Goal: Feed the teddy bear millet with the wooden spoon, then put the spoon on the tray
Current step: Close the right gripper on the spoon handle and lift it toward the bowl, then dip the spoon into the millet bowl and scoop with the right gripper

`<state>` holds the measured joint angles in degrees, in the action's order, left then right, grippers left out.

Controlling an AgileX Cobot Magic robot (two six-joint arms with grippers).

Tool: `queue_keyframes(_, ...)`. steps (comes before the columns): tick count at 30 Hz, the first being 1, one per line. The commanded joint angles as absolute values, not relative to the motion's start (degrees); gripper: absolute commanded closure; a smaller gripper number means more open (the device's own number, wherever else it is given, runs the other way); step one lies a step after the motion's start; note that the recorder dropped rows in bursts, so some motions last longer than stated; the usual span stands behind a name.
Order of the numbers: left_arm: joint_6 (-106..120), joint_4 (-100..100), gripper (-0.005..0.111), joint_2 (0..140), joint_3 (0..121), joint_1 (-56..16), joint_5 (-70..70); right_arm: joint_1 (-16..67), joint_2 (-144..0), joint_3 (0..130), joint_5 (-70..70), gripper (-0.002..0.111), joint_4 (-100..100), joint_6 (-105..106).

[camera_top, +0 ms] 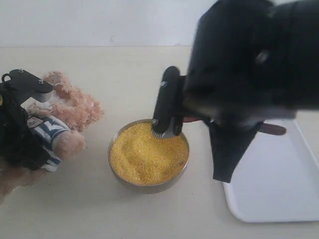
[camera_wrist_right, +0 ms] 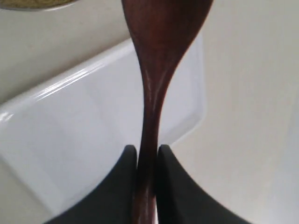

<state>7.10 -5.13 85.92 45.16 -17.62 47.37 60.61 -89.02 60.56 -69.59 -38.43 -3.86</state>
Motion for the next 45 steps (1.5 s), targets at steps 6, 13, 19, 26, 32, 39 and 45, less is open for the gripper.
queue_keyframes(6,6.6,-5.2,0.103,86.0,45.3,-17.9,47.4,72.1,-100.2,60.9,-70.0,0.109,-59.7,-5.9)
queue_keyframes(13,6.8,-4.9,0.103,86.0,45.3,-17.9,47.4,72.5,-106.4,60.6,-70.0,0.109,-63.9,-4.5)
queue_keyframes(19,6.8,-4.9,0.103,86.0,45.3,-17.9,47.4,72.5,-108.9,60.6,-70.0,0.109,-63.7,0.7)
queue_keyframes(26,6.8,-4.9,0.103,86.0,45.3,-17.9,47.2,72.5,-109.2,60.6,-70.0,0.109,-54.9,6.9)
queue_keyframes(32,6.8,-3.8,0.103,86.0,45.3,-17.9,46.5,72.5,-109.2,60.6,-70.0,0.109,-51.6,7.2)
queue_keyframes(39,6.8,-3.8,0.103,86.0,45.3,-17.9,46.5,71.9,-109.2,63.0,-70.0,0.109,-46.6,7.0)
queue_keyframes(45,6.8,-3.8,0.103,86.0,45.3,-17.9,46.5,67.8,-109.2,69.1,-70.0,0.109,-37.3,7.2)
